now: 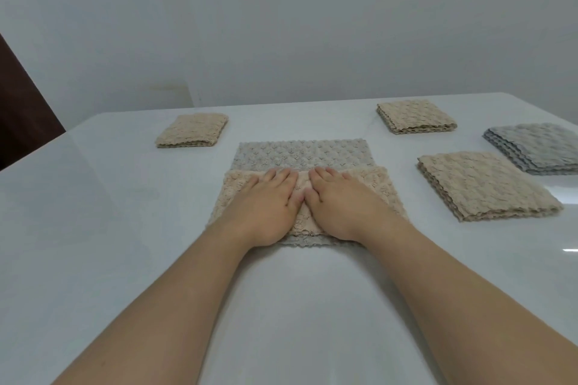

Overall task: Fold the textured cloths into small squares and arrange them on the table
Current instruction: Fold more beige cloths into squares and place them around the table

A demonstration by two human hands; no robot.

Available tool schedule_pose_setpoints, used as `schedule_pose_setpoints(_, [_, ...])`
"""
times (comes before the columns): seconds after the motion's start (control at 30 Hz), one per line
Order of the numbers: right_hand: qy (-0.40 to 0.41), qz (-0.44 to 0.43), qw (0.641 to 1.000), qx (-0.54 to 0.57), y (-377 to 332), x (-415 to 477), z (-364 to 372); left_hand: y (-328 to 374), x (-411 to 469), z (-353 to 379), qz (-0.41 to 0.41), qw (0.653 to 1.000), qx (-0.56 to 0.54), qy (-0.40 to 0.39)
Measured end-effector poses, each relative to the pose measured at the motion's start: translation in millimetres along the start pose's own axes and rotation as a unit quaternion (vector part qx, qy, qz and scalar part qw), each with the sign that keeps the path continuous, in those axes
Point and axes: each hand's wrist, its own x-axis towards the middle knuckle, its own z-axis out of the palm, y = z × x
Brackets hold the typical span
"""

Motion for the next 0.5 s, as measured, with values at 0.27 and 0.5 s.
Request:
schedule_pose_setpoints(0.27, [-0.015,0.116,0.993,0.03,17,-7,-6,-19,0,1,-0.115,0.993,-0.033,-0.013])
schedule_pose_setpoints(0.5, [-0.007,0.201,0.979,0.032,22,-9,-5,-29,-2,0,-0.185,0.981,-0.064,-0.01])
